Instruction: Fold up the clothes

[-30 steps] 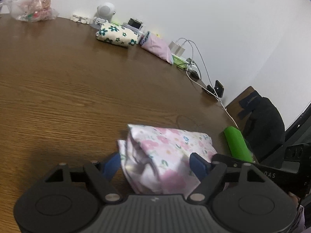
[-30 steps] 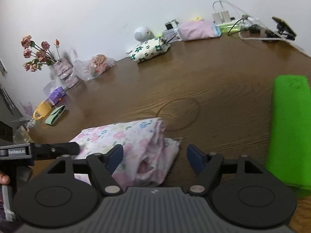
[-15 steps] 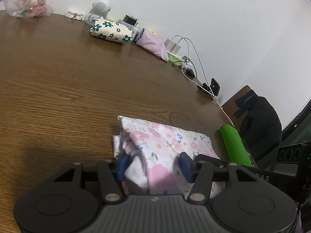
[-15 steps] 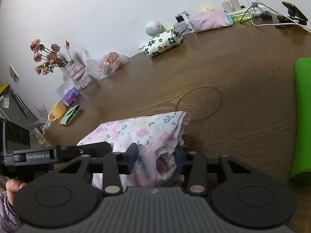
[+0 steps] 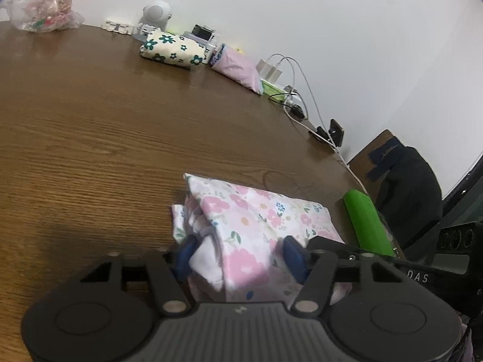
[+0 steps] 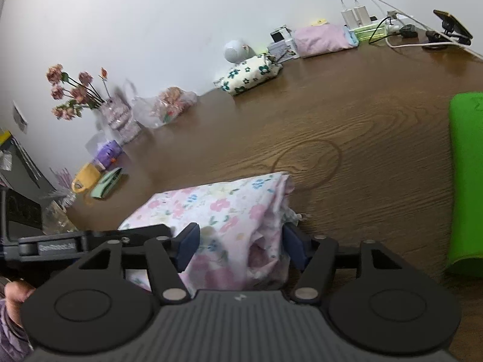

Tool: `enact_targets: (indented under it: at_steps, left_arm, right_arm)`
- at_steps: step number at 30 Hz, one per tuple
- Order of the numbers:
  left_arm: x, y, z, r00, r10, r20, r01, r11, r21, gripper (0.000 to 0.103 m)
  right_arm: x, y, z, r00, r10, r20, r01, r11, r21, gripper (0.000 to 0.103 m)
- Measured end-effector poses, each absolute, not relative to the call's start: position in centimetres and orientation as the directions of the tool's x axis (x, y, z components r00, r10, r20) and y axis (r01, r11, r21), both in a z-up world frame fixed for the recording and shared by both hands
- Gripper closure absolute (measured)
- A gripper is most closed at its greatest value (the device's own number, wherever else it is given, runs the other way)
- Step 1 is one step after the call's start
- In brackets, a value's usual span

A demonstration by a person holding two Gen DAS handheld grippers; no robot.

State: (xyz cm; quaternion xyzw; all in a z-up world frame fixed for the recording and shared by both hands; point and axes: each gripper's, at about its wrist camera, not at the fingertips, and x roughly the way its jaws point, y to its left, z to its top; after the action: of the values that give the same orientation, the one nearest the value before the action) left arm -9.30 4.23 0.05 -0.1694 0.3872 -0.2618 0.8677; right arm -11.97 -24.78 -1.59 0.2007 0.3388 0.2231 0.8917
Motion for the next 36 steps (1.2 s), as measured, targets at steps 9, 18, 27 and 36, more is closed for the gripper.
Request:
enact_targets:
  at_steps: [9,18,27,36]
  left_arm:
    - [-9.1,4.3,0.2,0.558,-0.627,-0.543,0.336,0.769,-0.543,0.074]
    - [-8.6,4.7,0.3,0.557,-0.643,-0.526,0.336,0.754,-0.565,0.074]
    - [-9.5,4.1,0.7,0.61,-0.561,-0.56,0.346,0.824,-0.448,0.039]
    - [-8.7,4.1,0.0,0.583,-0.576,-0.573,0.341,0.814,-0.471,0.053]
  right_arm:
    - [-11.1,-25.0,-1.4,0.638,0.594,-0.49,-0.27,0.769,0.58,0.086]
    - [-10.0,-25.2,-0.7,0.629,0.612,-0.479,-0.266,0.748,0.608,0.087]
    - [-10.3,-25.6,-1.1,0.657,0.552,-0.513,-0.215,0.79,0.574,0.048]
    - [-10.8,-25.9,-1.4,0.669,0.518,-0.533,-0.207,0.819,0.536,0.051]
